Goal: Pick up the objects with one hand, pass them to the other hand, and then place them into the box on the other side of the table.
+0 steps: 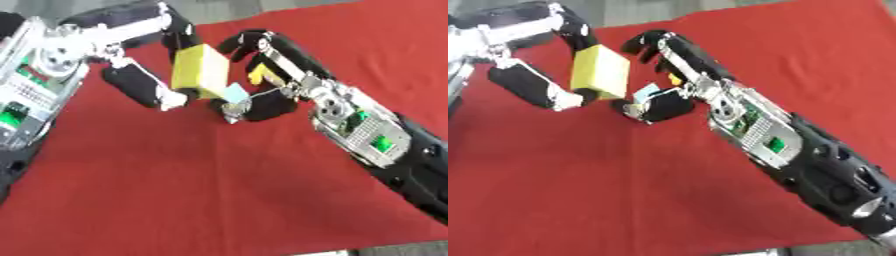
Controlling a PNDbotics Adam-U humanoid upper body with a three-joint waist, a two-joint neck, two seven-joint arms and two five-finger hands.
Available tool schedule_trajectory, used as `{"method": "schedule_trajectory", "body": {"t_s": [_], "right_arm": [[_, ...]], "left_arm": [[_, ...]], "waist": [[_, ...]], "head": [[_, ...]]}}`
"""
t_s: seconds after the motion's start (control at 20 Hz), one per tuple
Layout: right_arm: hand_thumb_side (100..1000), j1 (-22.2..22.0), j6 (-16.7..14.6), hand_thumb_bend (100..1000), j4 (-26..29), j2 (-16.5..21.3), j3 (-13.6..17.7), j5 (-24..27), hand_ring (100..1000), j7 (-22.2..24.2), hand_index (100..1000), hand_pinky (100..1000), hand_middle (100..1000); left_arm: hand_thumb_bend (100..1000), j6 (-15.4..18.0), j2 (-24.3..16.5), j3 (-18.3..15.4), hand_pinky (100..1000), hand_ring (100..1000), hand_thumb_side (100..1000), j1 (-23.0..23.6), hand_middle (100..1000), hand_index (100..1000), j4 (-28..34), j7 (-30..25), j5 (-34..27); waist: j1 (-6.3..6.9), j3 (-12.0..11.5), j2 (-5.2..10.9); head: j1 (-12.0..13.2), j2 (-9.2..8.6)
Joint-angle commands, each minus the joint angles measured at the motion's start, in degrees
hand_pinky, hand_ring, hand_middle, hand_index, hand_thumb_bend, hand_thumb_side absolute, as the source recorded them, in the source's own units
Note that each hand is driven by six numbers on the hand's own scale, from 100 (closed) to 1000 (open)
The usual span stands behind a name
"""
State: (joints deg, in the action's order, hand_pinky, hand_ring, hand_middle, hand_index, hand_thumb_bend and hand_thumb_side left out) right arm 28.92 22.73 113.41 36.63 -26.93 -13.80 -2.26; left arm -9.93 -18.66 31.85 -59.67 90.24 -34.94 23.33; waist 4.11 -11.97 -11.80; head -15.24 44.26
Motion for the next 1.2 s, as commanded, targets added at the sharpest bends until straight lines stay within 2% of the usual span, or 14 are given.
{"method": "schedule_trajectory", "body": {"t_s": [0.05,0.4,0.95,1.2], "right_arm": [[266,0.2,0.4,506,1.2,1.2,0.9,-0.3,747,-0.7,792,640,739],[252,-0.1,0.1,499,1.2,1.5,1.1,0.0,749,-1.2,793,637,740],[211,-0.5,-0.7,509,1.2,1.9,1.0,0.4,756,-0.1,808,646,743],[203,-0.6,-1.8,498,1.2,2.2,1.2,0.7,754,-0.2,806,643,740]], "left_arm": [[261,-0.1,-2.4,-1.5,788,581,163,-0.2,522,582,1.2,-0.2,-0.1],[266,-1.1,-6.9,-3.8,788,585,162,1.8,522,584,2.1,1.4,-0.8],[274,-3.2,-15.0,-9.3,793,594,155,6.2,509,583,3.1,5.7,-1.7],[316,-3.8,-19.0,-11.4,791,583,161,8.4,512,556,2.4,7.9,-1.3]], "waist": [[-0.33,0.1,0.64],[-0.18,0.0,0.69],[-0.06,-0.1,0.54],[-0.02,0.0,0.56]], "head": [[0.3,-0.14],[1.2,-0.14],[4.4,-0.14],[5.2,-0.14]]}}
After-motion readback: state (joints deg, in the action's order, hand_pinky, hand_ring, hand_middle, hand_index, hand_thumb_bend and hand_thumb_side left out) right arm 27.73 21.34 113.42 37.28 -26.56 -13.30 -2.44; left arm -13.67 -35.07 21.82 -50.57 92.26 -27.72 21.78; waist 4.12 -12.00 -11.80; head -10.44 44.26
